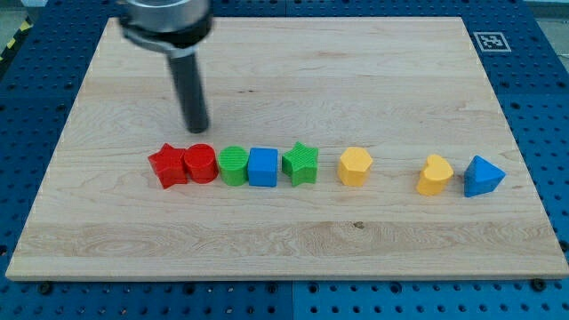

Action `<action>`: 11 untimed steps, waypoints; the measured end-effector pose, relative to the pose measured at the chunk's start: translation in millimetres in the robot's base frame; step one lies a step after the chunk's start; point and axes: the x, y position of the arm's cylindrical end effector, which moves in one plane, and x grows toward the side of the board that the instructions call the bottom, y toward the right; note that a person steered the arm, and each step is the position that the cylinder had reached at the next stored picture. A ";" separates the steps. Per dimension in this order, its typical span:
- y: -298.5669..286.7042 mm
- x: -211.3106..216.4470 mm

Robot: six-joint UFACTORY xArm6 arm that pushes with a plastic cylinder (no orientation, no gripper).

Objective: Push the blue triangle slightly up

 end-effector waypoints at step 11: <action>-5.5 75.1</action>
